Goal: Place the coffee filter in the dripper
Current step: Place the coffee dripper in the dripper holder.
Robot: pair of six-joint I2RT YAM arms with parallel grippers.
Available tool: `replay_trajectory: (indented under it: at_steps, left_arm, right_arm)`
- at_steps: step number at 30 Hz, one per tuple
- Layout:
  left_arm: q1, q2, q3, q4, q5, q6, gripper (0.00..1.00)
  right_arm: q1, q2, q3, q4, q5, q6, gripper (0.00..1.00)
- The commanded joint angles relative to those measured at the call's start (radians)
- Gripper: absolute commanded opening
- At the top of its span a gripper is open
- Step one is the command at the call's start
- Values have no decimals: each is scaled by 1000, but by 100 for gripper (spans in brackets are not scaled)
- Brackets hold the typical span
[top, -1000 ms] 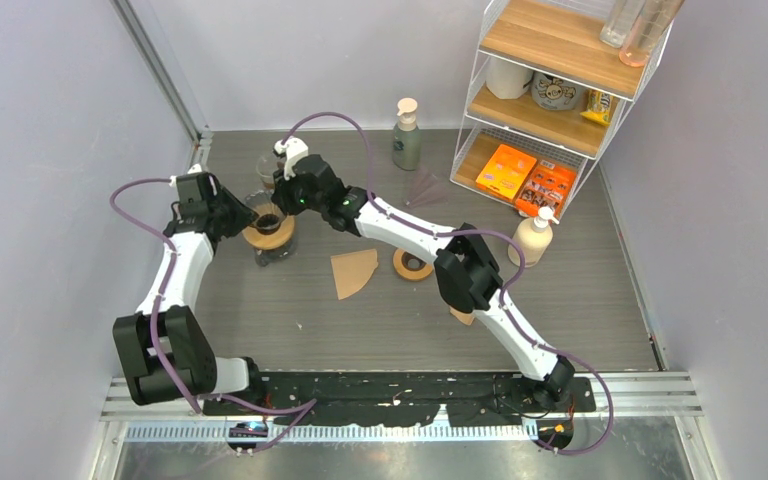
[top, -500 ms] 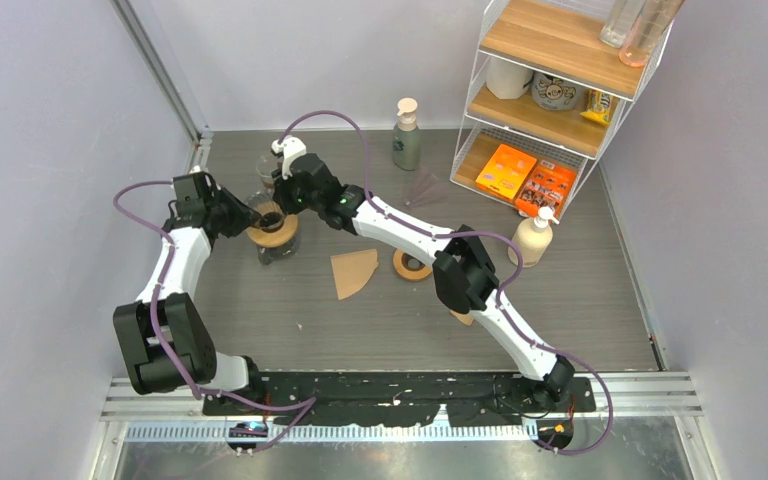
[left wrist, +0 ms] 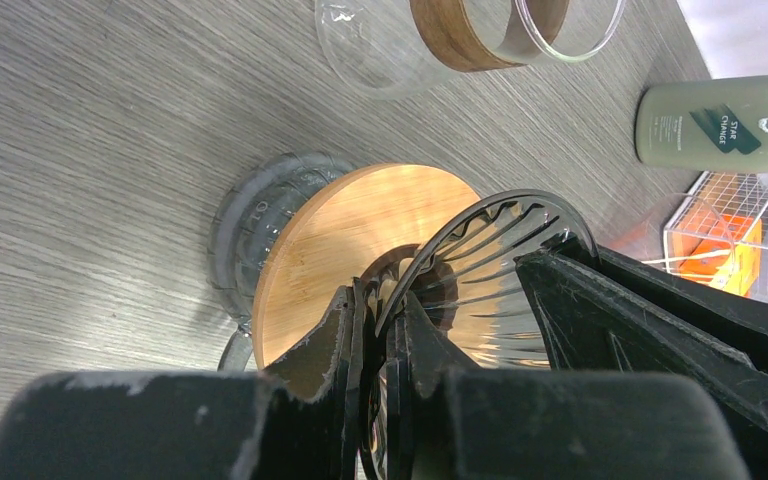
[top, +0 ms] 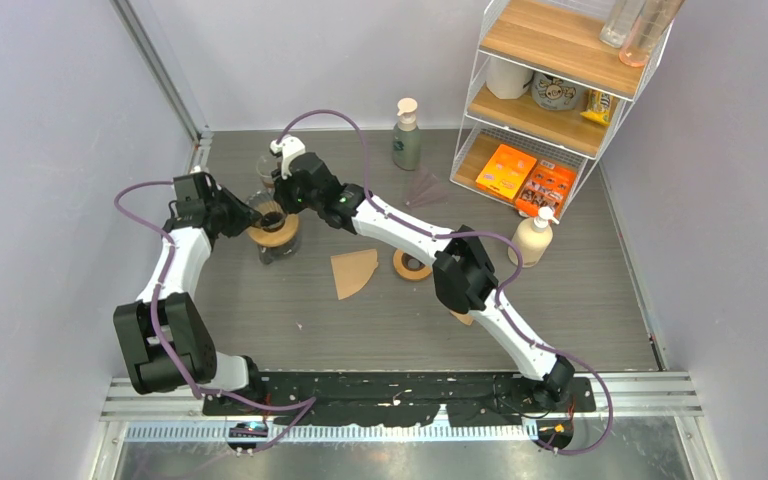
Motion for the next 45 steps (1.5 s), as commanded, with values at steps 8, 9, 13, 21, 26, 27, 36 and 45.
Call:
replay_trajectory:
  at_steps: [8, 9, 13, 21, 26, 27, 36, 45]
  left_arm:
    - [-1, 12, 27, -233, -90, -2, 16]
    - [-3, 5, 30, -233, -90, -1, 18]
    - [-11, -8, 56, -237, -87, 4, 24]
    - [-16, -18, 121, -259, -96, 11, 32]
    - [-17, -44, 137, -271, -106, 14, 42]
    - [-17, -50, 140, -274, -111, 15, 44]
    - [-19, -160, 164, -304, -143, 25, 78]
    - [-53, -398, 145, -323, -121, 69, 99]
  right_arm:
    - [50, 12, -5, -21, -45, 4, 12]
    - [49, 5, -5, -17, -45, 3, 14]
    - [50, -13, -6, 16, -8, 3, 18]
    - [50, -41, 7, 79, 50, 37, 28]
    - [50, -53, 10, 85, 75, 38, 41]
    - [49, -54, 10, 86, 80, 38, 42]
    - [50, -113, 12, 116, 114, 31, 77]
    - [48, -403, -309, 301, 129, -72, 95]
